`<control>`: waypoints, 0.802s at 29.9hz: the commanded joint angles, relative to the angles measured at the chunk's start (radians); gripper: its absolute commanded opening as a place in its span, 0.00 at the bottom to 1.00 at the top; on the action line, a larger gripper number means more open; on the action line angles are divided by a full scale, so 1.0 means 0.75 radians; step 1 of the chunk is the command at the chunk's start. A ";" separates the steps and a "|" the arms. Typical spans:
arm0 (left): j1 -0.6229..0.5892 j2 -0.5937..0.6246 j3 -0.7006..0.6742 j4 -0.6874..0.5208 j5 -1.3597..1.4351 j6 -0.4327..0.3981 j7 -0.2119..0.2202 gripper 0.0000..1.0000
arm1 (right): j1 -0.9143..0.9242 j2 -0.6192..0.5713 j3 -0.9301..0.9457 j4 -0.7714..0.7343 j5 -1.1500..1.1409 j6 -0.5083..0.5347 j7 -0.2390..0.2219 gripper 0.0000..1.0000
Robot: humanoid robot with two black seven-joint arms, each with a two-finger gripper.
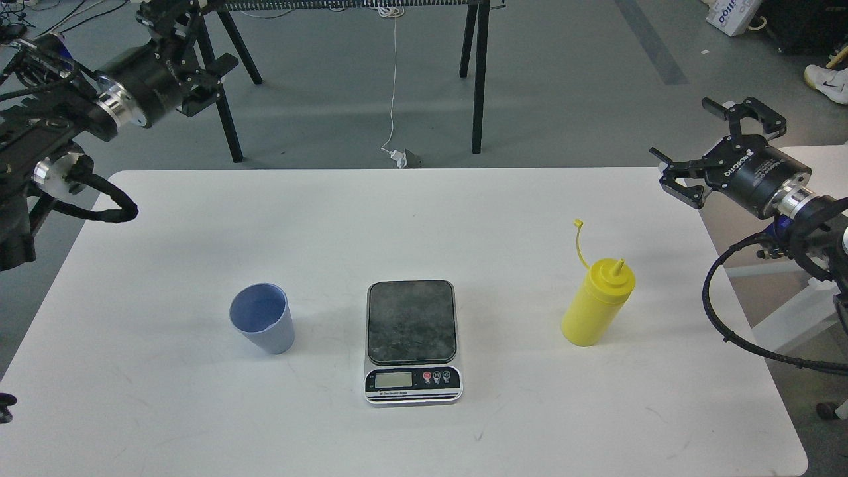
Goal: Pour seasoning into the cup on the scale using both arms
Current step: 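Move the left gripper down toward the blue cup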
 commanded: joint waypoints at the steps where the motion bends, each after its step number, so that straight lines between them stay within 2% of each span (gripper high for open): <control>1: 0.001 -0.001 -0.006 0.001 0.002 0.000 0.000 1.00 | -0.001 0.000 0.001 -0.001 0.001 0.000 0.000 0.98; 16: -0.030 0.013 -0.008 0.039 0.012 0.000 0.000 1.00 | -0.003 0.000 0.001 -0.003 -0.001 0.000 0.000 0.98; 20: -0.063 0.117 -0.010 0.027 0.216 0.000 0.000 1.00 | -0.007 0.000 0.001 -0.003 0.001 0.000 0.000 0.98; 24: -0.099 0.189 -0.006 -0.036 0.687 0.000 0.000 1.00 | -0.015 0.000 -0.001 -0.003 0.001 0.000 0.000 0.98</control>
